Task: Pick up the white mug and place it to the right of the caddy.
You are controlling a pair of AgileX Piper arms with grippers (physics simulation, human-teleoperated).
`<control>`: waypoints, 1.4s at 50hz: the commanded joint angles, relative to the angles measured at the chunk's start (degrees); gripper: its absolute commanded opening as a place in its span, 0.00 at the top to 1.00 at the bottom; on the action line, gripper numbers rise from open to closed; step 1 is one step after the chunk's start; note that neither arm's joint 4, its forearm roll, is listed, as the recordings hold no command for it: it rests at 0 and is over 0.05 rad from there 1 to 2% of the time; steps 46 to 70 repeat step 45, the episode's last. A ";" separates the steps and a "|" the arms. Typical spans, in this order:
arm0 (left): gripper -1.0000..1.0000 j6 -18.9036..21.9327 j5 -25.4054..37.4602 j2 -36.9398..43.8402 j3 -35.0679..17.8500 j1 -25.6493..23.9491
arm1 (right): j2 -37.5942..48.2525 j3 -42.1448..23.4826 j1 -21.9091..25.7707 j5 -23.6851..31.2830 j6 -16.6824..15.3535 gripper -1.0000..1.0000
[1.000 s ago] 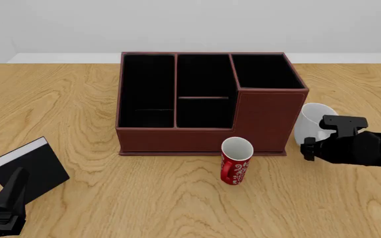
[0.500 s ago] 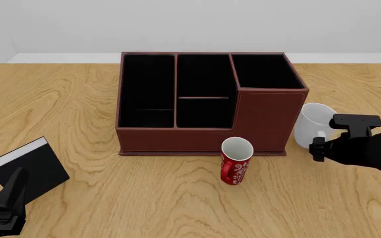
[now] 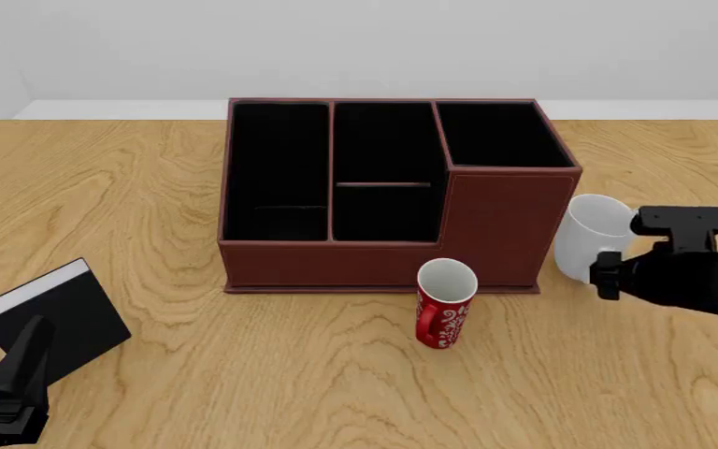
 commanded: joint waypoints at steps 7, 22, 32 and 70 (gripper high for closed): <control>0.00 0.00 0.00 0.00 0.00 0.00 | -4.80 -0.08 0.29 2.77 -0.47 0.00; 0.00 0.00 0.00 0.00 0.00 0.00 | -9.38 -1.06 0.12 6.24 -1.14 0.00; 0.00 0.00 0.00 0.00 0.00 0.00 | -12.00 -1.59 -0.18 8.07 -1.47 0.00; 0.00 0.00 0.00 0.00 0.00 0.00 | -14.41 -2.17 -0.47 9.56 -1.71 0.00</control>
